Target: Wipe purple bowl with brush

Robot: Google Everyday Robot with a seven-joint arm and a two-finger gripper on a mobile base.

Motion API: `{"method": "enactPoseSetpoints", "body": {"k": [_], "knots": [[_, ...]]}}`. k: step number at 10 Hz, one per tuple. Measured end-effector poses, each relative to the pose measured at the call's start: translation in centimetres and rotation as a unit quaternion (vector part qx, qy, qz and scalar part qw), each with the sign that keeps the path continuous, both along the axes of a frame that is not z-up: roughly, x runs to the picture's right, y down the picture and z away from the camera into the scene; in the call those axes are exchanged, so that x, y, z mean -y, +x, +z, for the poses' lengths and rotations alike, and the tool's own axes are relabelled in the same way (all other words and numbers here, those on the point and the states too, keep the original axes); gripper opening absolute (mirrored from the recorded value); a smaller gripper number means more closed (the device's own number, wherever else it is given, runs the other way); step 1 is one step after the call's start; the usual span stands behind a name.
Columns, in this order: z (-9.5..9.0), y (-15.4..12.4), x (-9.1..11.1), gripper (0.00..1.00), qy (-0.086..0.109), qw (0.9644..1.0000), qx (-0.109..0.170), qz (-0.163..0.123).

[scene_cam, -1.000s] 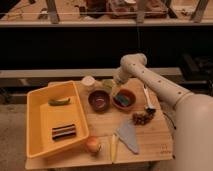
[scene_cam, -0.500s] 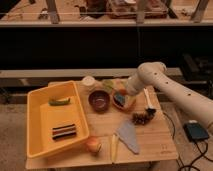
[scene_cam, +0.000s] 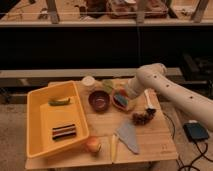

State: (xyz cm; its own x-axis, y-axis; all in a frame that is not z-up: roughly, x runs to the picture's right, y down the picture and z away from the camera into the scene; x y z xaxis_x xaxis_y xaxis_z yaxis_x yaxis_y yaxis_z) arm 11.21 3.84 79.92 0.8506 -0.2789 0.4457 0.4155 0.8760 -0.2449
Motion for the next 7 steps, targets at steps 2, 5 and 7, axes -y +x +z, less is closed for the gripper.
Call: {"method": "enactPoseSetpoints", "body": {"k": [2,5,7], "knots": [[0.54,0.68,-0.11,0.80,0.018,0.9926,-0.004,-0.120],[0.71,1.39,-0.17,0.80,0.022,0.9866,-0.008,-0.162],[0.79,1.24,-0.37,0.80,0.021,0.9859,-0.003,-0.166]]}}
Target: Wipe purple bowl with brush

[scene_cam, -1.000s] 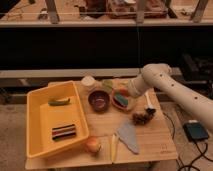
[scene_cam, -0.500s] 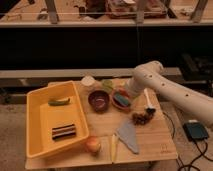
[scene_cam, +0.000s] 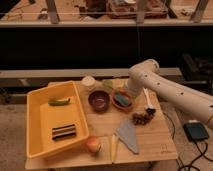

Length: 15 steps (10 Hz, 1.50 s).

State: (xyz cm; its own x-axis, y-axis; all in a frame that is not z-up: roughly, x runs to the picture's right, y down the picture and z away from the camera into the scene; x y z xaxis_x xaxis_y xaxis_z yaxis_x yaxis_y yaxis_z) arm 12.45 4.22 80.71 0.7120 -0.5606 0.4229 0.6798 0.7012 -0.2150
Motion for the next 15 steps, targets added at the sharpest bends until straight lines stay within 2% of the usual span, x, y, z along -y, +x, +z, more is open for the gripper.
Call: {"method": "enactPoseSetpoints", "body": {"k": [1,2,3,4,5,7,8,9,10,12,14,15], "knots": [[0.3,0.2,-0.7,0.80,-0.002,0.9991,0.027,-0.033],[0.4,0.7,-1.3,0.80,-0.003,0.9954,0.064,-0.072],[0.2,1.3,-1.7,0.80,-0.006,0.9883,0.102,-0.113],[0.1,2.0,-2.1,0.80,-0.009,0.9775,0.143,-0.155],[-0.1,2.5,-2.4,0.80,-0.009,0.9609,0.191,-0.200],[-0.5,3.3,-2.9,0.80,-0.003,0.9340,0.254,-0.251],[-0.7,3.8,-3.1,0.80,0.000,0.9234,0.276,-0.267],[-0.7,3.9,-3.3,0.80,0.002,0.9178,0.284,-0.278],[-0.5,3.7,-3.2,0.80,0.003,0.9177,0.273,-0.289],[0.9,3.5,-3.1,0.80,-0.008,0.9254,0.212,-0.314],[1.7,5.7,-2.6,0.80,-0.009,0.9306,0.166,-0.326],[2.1,7.9,-2.3,0.80,-0.008,0.9330,0.144,-0.330]]}}
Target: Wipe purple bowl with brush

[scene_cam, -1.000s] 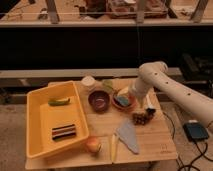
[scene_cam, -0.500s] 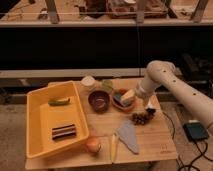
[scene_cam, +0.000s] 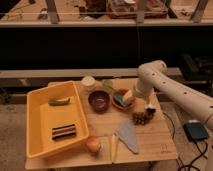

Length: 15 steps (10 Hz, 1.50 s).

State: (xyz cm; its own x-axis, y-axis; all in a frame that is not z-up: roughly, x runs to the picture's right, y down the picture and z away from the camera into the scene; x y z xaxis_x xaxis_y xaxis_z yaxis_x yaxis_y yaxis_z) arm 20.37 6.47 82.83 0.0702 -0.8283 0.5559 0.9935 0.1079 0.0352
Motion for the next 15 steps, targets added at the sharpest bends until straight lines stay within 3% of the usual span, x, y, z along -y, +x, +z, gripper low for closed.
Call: {"method": "enactPoseSetpoints", "body": {"k": [1,5,7,10,13,15], "knots": [[0.2,1.7,0.1,0.80,0.004,0.9999,-0.010,-0.003],[0.3,1.5,0.1,0.80,0.004,0.9999,-0.009,-0.010],[2.3,2.1,0.3,0.80,0.003,0.9997,-0.015,-0.020],[6.6,6.9,1.7,0.80,0.001,0.9992,-0.028,-0.027],[8.8,10.4,3.3,0.80,0.001,0.9994,-0.034,-0.009],[9.9,10.8,2.5,0.80,-0.006,0.9996,-0.028,0.002]]}}
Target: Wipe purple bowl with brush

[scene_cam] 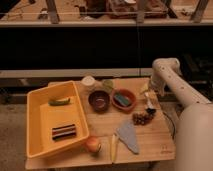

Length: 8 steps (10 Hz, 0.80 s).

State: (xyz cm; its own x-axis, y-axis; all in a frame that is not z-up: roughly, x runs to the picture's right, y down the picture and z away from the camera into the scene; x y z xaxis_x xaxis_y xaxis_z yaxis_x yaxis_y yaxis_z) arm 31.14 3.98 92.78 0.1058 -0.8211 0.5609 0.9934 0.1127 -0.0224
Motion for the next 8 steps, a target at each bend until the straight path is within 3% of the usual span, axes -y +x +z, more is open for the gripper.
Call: {"method": "enactPoseSetpoints", "body": {"k": [3,5,7,8], "knots": [[1.6,-0.6,-2.4,0.80,-0.006,0.9999,0.009,0.002],[2.3,0.3,-3.6,0.80,0.021,0.9996,-0.002,0.020],[2.0,1.7,-3.7,0.80,0.067,0.9968,-0.012,0.042],[1.9,2.0,-3.7,0.80,0.081,0.9953,-0.012,0.052]]}}
